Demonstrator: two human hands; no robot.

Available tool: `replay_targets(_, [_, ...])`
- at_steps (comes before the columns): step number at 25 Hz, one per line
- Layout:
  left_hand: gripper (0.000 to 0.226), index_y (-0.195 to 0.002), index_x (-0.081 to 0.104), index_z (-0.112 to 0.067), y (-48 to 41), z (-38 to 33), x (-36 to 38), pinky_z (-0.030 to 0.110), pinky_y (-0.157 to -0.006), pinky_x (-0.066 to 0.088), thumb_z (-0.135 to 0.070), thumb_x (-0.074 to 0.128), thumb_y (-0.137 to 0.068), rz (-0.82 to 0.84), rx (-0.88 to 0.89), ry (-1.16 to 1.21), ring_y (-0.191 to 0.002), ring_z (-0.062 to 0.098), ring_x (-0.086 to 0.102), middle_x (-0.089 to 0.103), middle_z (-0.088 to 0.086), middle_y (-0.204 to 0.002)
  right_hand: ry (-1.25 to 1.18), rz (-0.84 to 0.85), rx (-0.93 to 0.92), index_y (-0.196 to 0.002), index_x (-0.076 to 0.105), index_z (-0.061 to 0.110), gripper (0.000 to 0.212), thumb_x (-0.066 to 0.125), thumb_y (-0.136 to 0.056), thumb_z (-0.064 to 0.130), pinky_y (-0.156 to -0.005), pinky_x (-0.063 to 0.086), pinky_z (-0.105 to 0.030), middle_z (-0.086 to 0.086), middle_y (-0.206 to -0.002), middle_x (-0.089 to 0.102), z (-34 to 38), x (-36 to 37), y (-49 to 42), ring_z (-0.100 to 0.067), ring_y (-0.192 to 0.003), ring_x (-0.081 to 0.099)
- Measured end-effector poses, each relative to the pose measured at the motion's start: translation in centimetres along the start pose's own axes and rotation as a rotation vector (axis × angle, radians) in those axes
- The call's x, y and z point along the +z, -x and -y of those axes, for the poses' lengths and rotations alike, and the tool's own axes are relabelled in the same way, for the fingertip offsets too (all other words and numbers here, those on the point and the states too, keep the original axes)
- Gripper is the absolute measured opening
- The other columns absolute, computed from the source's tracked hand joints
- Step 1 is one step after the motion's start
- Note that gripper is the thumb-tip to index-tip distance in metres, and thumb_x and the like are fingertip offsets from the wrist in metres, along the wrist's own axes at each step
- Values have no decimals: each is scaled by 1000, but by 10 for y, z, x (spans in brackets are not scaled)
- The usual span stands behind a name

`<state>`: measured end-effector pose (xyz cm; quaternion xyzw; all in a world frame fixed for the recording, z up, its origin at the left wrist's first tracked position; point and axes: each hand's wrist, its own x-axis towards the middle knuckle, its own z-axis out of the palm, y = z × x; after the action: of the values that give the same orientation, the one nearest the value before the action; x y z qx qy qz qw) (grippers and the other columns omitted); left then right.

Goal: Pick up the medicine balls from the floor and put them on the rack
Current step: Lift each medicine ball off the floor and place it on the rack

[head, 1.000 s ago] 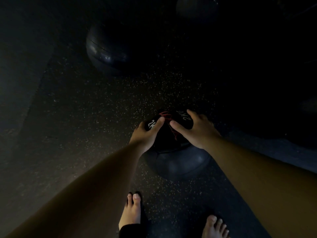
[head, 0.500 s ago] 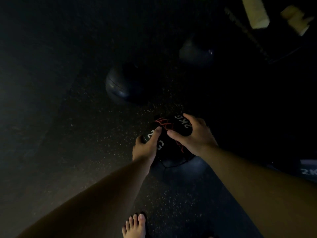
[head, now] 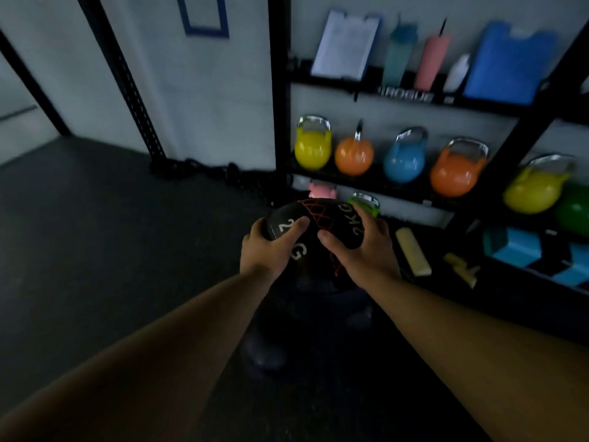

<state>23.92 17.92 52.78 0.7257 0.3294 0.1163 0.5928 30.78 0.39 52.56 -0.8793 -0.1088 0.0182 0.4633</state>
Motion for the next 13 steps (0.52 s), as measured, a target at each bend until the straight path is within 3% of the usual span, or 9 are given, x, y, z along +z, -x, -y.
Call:
replay_targets(2, [111, -140, 61, -29, -4, -105, -39, 44, -96, 61, -90, 69, -48, -26, 167, 10, -116, 25, 69, 66, 4, -133, -58, -74, -83, -155, 30, 47, 113, 58, -56, 91, -107, 43, -42, -3, -157, 33, 96, -42, -26, -29, -141, 42])
replay_targets(5, [112, -142, 60, -27, 1, -237, -83, 47, -97, 61, -89, 73, -49, -55, 331, 50, -116, 27, 70, 67, 5, -133, -97, -170, -218, -156, 30, 47, 114, 58, -55, 91, -112, 42, -51, -5, -156, 33, 218, -106, -55, -33, -141, 42])
replay_targets(7, [111, -144, 58, -30, 7, -314, -105, 47, -97, 61, -89, 74, -51, -71, 428, 81, -116, 26, 70, 67, 3, -134, -122, -230, -298, -157, 30, 45, 116, 57, -54, 92, -114, 40, -48, -7, -157, 34, 287, -148, -70, -33, -141, 43])
replay_targets(10, [108, -142, 60, -32, 9, -403, -116, 48, -99, 60, -89, 74, -51, -85, 564, 116, -117, 26, 69, 67, 1, -133, -155, -302, -410, -158, 29, 43, 110, 67, -63, 85, -116, 37, -45, -8, -158, 32, 353, -200, -95, -33, -143, 40])
replay_targets(13, [110, -144, 57, -33, -3, -473, -108, 49, -100, 60, -90, 75, -52, -105, 666, 126, -119, 25, 67, 64, 0, -135, -177, -360, -493, -158, 27, 44, 106, 71, -68, 80, -117, 36, -52, -7, -159, 29, 390, -243, -134, -33, -144, 36])
